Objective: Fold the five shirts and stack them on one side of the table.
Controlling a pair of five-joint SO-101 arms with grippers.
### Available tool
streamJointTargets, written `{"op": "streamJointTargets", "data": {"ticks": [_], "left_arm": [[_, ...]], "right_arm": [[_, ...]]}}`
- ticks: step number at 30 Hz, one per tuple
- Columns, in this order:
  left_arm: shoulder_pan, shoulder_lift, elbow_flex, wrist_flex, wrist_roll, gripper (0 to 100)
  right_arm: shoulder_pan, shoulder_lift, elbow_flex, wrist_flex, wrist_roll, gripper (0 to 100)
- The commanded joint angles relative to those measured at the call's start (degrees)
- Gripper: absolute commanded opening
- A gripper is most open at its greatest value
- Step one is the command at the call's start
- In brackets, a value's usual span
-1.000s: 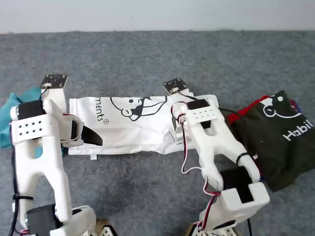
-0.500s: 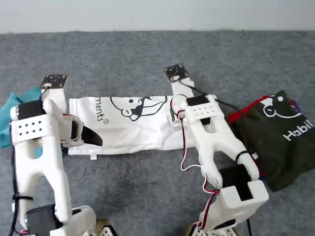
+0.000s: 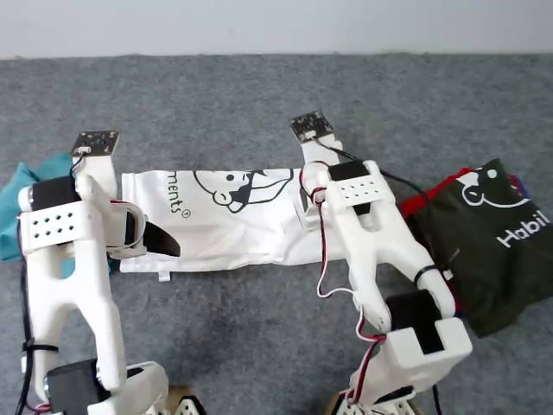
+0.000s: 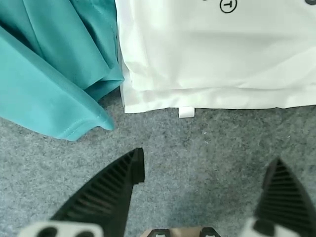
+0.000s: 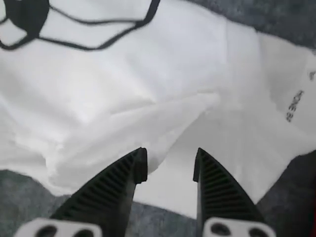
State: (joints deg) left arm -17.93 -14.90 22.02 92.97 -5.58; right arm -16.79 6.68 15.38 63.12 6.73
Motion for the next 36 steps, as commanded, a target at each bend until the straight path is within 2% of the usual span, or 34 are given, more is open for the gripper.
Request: {"op": "streamJointTargets", "data": {"ticks": [1, 5, 8, 15, 21, 33, 36], "left_arm": [[0.44, -1.85, -0.22, -0.35, 0.26, 36], [0.44, -1.85, -0.22, -0.35, 0.26, 36], [0.44, -1.85, -0.22, -0.35, 0.26, 36], [0.44, -1.85, -0.22, -0.35, 0.26, 36], [0.44, -1.85, -0.22, -0.35, 0.26, 36], [0.53, -1.93, 3.38, -2.73, 0.26, 36], [0.53, -2.02, 3.38, -2.73, 0.26, 36]], "right_arm": [[-0.13, -6.02, -2.11, 6.46, -0.18, 16.5], [-1.01, -9.63, -2.11, 11.65, -0.18, 16.5], [-2.51, -9.98, -0.18, 10.68, -0.18, 16.5], [-7.16, -6.99, 8.97, -3.3, -0.26, 16.5], [-7.52, -4.0, 9.93, -15.96, -0.7, 16.5], [-9.45, 2.15, 10.55, -17.54, -0.18, 16.5], [-9.1, -0.04, 9.85, -15.78, -0.44, 16.5]]}}
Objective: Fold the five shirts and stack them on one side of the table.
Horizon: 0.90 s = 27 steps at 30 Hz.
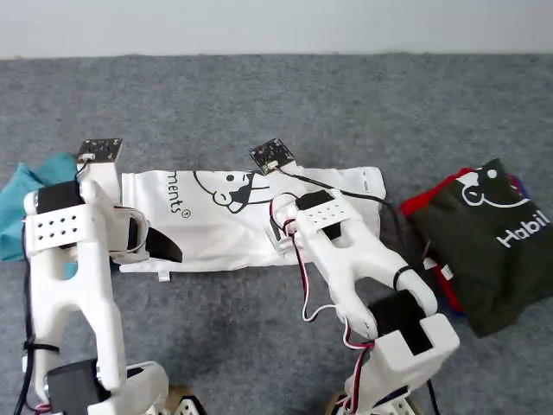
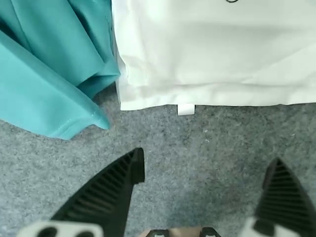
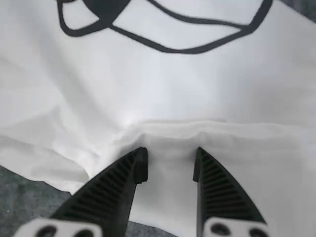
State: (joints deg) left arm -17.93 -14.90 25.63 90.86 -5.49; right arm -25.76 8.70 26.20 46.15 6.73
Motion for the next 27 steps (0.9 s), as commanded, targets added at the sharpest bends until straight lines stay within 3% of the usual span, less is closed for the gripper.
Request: {"op": "streamJointTargets", "data": {"ticks": [1, 6, 10, 13, 18, 27], "left_arm": [[0.44, -2.2, -0.48, -0.62, 0.18, 36], [-0.09, -2.29, -4.53, -0.62, 0.18, 37], [-2.02, -1.67, -9.89, -0.62, 0.97, 37], [-4.04, 0.44, -11.91, -0.7, 5.19, 37], [-4.92, 11.08, -15.25, -3.08, 10.02, 37], [-2.9, 30.59, -24.48, -0.26, 10.64, 37]], "right_arm": [[0.31, -3.91, -1.32, 2.68, -0.44, 16.5], [3.12, -18.68, -2.02, 10.42, 0.0, 16.5], [7.69, -29.93, -1.76, 19.21, 5.63, 16.8], [12.09, -34.59, -0.97, 24.48, 7.03, 16.9], [17.1, -39.6, 4.31, 25.01, 7.03, 16.8], [18.42, -43.03, 8.09, 24.84, 7.03, 16.6]]}}
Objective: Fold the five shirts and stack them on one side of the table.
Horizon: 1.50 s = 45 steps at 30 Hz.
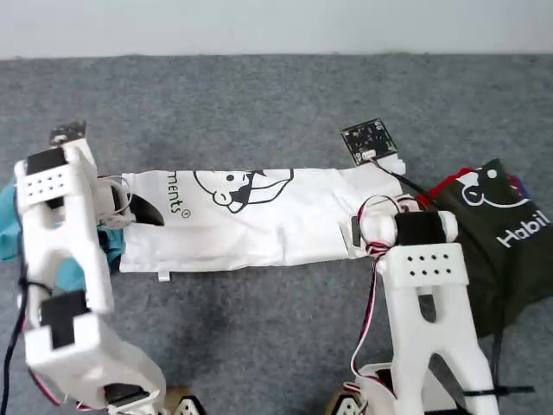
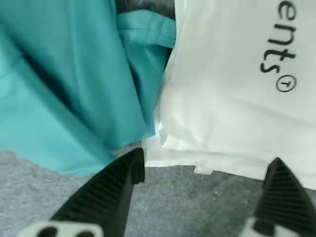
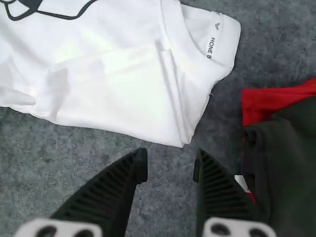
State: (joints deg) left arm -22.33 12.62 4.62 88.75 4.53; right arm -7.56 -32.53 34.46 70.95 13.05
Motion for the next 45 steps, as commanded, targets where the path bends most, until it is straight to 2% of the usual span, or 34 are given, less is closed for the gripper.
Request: {"op": "streamJointTargets", "data": {"ticks": [1, 5, 14, 19, 24, 27, 30, 38, 45], "left_arm": [[1.85, 4.57, -4.62, 2.64, 0.62, 37], [0.26, 9.32, -8.57, 2.37, 0.53, 36], [-10.73, 20.13, -10.42, -9.32, 0.26, 36], [-18.73, 20.22, -18.51, -8.97, 0.53, 36], [-22.24, 20.4, -26.51, -2.9, 0.26, 36], [-20.92, 20.13, -30.73, 3.6, 0.53, 36], [-16.53, 20.22, -35.3, 12.31, 0.53, 37], [-7.03, 17.41, -30.9, 11.96, 3.34, 36], [-3.34, 21.19, -26.86, 11.43, 3.43, 36]], "right_arm": [[0.31, -1.8, 0.0, -0.48, 0.7, 16.6], [0.22, -1.8, 0.62, -0.92, 0.7, 16.6], [0.22, -1.8, 0.62, -0.92, 0.7, 16.6], [0.13, -1.8, 0.62, -0.92, 0.7, 16.6], [0.13, -1.8, 0.62, -0.92, 0.7, 16.6], [0.04, -1.8, 0.62, -0.92, 0.7, 16.6], [0.04, -1.8, 0.62, -0.92, 0.7, 16.6], [0.04, -1.8, 0.62, -0.92, 0.7, 16.6], [0.13, -1.8, 0.62, -0.92, 0.7, 16.6]]}}
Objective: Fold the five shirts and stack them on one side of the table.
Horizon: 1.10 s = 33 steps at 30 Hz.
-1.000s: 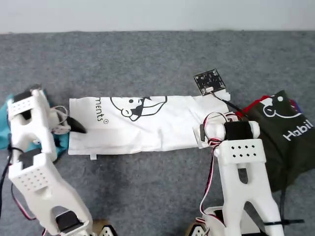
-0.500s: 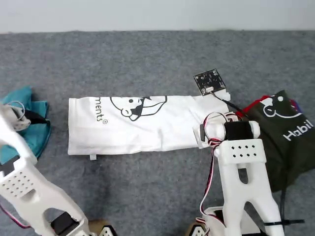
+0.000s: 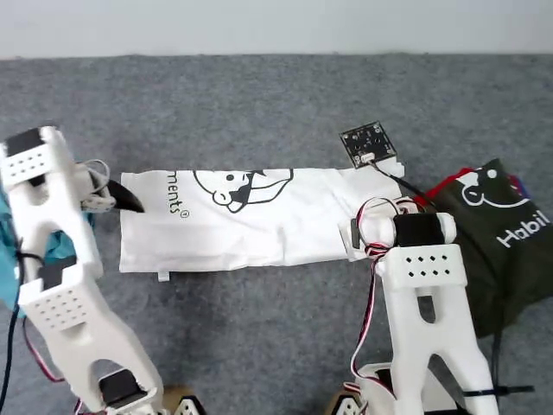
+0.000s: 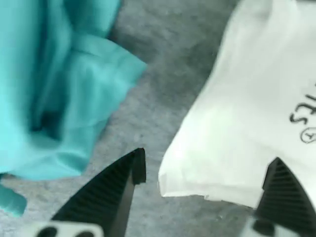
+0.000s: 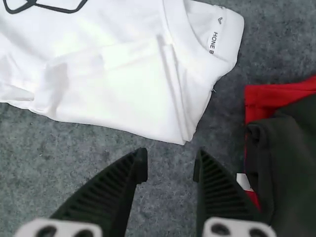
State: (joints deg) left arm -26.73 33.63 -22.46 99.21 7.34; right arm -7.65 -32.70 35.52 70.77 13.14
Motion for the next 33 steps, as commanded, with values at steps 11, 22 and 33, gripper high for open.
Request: {"op": "streamJointTargets", "data": {"ticks": [11, 22, 33], "left_arm": [[2.02, 13.98, 0.04, -4.57, 0.62, 35], [8.53, 13.45, 0.04, -3.78, 0.26, 2], [7.47, 11.87, -1.89, 0.0, 0.53, 1]], "right_arm": [[0.31, -1.54, -0.44, -0.75, 0.62, 16.6], [0.22, -1.54, -0.44, -0.75, 0.62, 16.6], [0.22, -1.54, -0.44, -0.75, 0.62, 16.6]]}}
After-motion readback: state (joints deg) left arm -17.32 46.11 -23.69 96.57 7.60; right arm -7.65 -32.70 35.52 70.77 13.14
